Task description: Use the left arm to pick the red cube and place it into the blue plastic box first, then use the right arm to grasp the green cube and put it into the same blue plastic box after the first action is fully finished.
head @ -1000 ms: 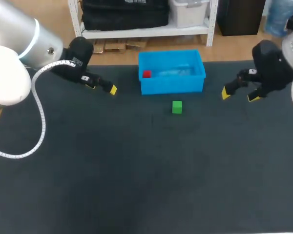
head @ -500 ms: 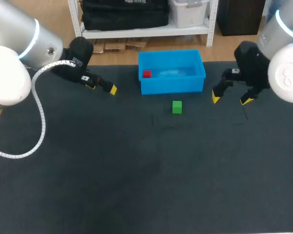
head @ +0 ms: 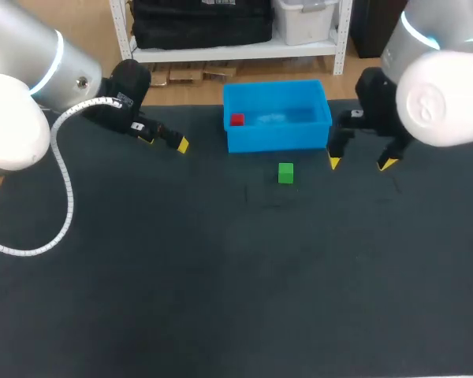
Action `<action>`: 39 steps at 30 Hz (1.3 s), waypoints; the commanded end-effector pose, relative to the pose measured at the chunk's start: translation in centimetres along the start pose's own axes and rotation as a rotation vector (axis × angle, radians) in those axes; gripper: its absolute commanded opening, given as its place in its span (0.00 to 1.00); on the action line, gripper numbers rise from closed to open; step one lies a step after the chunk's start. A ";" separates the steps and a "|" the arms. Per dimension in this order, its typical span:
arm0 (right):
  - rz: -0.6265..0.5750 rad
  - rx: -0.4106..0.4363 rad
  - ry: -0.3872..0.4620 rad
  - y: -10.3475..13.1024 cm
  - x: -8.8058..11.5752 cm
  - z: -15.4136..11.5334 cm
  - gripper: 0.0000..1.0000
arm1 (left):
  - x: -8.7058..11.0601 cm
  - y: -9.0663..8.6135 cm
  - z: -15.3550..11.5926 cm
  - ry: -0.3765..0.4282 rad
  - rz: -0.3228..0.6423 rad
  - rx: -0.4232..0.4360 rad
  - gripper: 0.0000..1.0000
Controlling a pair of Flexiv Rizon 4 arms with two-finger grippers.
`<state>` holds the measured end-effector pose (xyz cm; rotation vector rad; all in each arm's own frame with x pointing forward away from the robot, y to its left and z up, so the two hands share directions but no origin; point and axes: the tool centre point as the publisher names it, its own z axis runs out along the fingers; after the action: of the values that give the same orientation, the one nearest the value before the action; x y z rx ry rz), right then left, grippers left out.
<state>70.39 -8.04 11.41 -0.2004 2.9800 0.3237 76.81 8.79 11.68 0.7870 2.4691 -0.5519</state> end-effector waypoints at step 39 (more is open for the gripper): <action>-0.023 0.095 0.136 4.9 -6.1 4.2 1.00 | 0.0 0.1 0.0 -0.002 0.002 0.004 1.00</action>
<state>75.39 -2.38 9.43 -0.2503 3.0952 0.1868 76.81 8.79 11.68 0.7869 2.4692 -0.5517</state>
